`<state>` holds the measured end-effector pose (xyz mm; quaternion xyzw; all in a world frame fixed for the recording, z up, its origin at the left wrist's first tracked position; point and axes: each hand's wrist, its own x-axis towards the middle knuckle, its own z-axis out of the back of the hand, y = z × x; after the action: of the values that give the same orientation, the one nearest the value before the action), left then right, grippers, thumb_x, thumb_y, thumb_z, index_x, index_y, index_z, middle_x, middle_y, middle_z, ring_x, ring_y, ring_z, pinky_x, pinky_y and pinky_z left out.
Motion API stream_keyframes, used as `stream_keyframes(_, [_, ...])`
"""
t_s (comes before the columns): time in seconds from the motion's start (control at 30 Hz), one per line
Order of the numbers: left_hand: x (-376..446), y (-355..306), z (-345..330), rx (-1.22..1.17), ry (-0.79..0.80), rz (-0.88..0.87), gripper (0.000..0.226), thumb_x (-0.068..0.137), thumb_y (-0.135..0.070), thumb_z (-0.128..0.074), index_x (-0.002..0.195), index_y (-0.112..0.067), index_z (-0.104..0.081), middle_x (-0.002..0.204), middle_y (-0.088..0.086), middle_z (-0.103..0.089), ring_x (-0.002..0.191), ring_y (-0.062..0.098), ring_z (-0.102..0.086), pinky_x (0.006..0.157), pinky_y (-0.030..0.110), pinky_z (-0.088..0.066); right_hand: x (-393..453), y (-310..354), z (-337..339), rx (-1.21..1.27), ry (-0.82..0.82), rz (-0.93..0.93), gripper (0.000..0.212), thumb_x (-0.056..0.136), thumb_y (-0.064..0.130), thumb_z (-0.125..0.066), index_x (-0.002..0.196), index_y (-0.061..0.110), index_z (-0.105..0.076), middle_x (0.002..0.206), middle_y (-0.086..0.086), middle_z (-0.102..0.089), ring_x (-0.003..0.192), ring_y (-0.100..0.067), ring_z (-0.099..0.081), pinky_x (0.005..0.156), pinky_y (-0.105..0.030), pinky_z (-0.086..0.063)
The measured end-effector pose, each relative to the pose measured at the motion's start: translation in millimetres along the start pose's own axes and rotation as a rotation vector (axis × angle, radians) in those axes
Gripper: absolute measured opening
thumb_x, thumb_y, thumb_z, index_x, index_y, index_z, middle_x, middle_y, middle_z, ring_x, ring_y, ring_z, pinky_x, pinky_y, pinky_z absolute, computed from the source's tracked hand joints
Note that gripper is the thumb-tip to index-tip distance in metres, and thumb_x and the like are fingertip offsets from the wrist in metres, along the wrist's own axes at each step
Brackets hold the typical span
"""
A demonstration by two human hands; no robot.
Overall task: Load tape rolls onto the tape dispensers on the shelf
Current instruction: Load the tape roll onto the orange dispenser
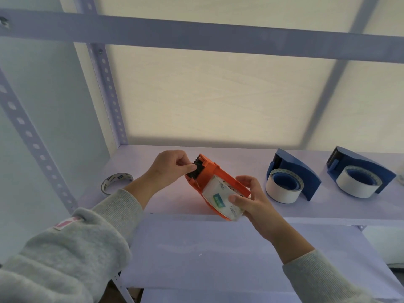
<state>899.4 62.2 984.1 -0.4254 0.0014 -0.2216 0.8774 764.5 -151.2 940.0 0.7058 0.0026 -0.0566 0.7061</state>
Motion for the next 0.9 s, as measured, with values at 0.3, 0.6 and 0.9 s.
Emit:
stream_keyframes(0.3, [3,2,10,-0.022,0.014,0.024,0.021,0.081,-0.023,-0.074,0.067,-0.015,-0.061,0.079,0.01,-0.072,0.075,0.021,-0.066,0.077,0.042,-0.055,0,2,3,0.046,0.042,0.0,0.066,0.069,0.027,-0.077,0.123,0.028,-0.041,0.118,0.0,-0.058,0.109,-0.028,-0.064,0.091,-0.05,-0.055])
stream_keyframes(0.6, [6,7,12,-0.084,0.019,0.059,0.02,0.088,-0.016,-0.067,0.072,-0.011,-0.055,0.075,0.005,-0.073,0.076,0.016,-0.072,0.081,0.037,-0.055,1,0,7,0.147,0.091,0.014,0.053,0.069,0.028,-0.071,0.115,0.019,-0.047,0.119,-0.01,-0.057,0.102,-0.029,-0.067,0.078,-0.039,-0.056])
stream_keyframes(0.9, [4,11,11,-0.17,0.04,0.096,0.017,0.092,-0.017,-0.061,0.079,-0.011,-0.052,0.076,0.007,-0.072,0.072,0.017,-0.073,0.088,0.034,-0.051,-2,-2,10,0.271,0.149,-0.021,0.067,0.062,0.032,-0.074,0.121,0.011,-0.05,0.123,-0.017,-0.06,0.107,-0.033,-0.06,0.083,-0.04,-0.054])
